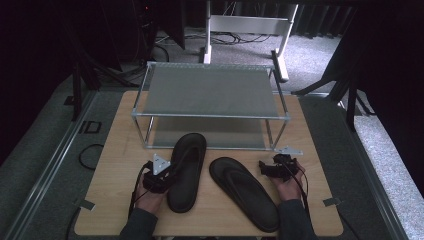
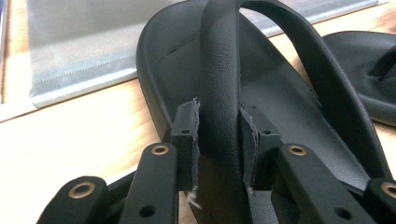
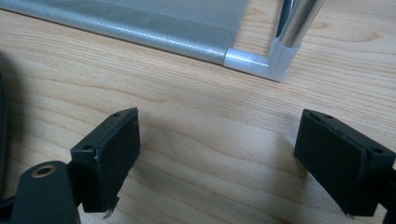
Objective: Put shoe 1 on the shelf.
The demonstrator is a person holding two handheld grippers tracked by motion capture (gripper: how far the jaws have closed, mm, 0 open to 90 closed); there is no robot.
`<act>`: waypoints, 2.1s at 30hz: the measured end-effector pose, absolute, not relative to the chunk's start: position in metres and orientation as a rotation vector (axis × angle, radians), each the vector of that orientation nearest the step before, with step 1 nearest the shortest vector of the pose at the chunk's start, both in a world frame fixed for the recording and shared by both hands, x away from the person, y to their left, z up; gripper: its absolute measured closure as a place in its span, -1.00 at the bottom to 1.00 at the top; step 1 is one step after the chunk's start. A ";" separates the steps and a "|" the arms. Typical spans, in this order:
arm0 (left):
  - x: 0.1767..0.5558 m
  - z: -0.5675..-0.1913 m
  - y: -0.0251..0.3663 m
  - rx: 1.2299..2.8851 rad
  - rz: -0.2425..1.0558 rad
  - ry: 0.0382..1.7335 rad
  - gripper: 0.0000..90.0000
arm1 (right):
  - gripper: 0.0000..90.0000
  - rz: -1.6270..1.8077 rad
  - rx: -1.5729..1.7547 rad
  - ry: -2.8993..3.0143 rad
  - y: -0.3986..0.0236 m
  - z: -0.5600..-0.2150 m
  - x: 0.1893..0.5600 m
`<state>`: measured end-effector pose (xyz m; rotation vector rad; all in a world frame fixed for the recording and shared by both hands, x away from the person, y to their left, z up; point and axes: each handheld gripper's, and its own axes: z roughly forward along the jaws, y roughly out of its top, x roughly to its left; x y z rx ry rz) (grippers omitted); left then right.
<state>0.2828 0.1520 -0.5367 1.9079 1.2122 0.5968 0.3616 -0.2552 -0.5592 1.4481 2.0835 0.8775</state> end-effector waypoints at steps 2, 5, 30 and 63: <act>0.283 -0.537 0.151 1.904 0.607 1.213 0.60 | -0.69 0.877 1.448 2.084 -0.255 -0.559 0.362; 0.285 -0.537 0.149 1.896 0.611 1.216 0.61 | -0.69 0.877 1.448 2.084 -0.255 -0.559 0.362; 0.316 -0.531 0.131 1.834 0.632 1.208 0.65 | -0.69 0.877 1.448 2.084 -0.255 -0.559 0.362; 0.359 -0.530 0.125 1.770 0.705 1.251 0.65 | -0.69 0.877 1.448 2.084 -0.255 -0.559 0.362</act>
